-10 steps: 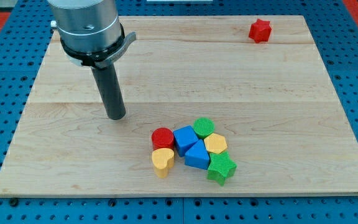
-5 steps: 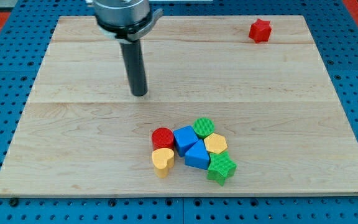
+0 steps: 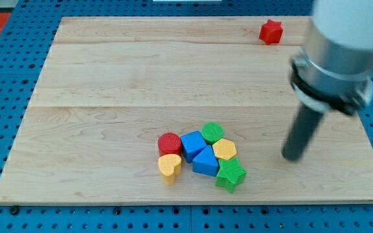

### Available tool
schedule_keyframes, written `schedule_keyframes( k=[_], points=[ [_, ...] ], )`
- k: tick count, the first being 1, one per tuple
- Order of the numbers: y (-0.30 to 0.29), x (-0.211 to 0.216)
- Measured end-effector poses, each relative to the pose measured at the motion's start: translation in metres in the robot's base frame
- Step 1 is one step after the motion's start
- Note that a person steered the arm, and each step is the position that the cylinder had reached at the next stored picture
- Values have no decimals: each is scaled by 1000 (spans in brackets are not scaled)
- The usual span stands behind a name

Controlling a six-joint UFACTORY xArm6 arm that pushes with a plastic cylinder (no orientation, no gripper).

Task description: Push the group of blocks slightly left

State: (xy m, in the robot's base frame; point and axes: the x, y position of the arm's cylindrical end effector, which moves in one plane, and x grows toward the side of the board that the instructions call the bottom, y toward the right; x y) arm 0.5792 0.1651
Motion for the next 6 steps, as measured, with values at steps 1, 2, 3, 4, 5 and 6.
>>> schedule_keyframes(
  k=[1,2,3,4,5,6],
  points=[
    [-30,39],
    [-88,23],
    [-100,7],
    [-111,-15],
    [-133,-56],
    [-148,-57]
  ],
)
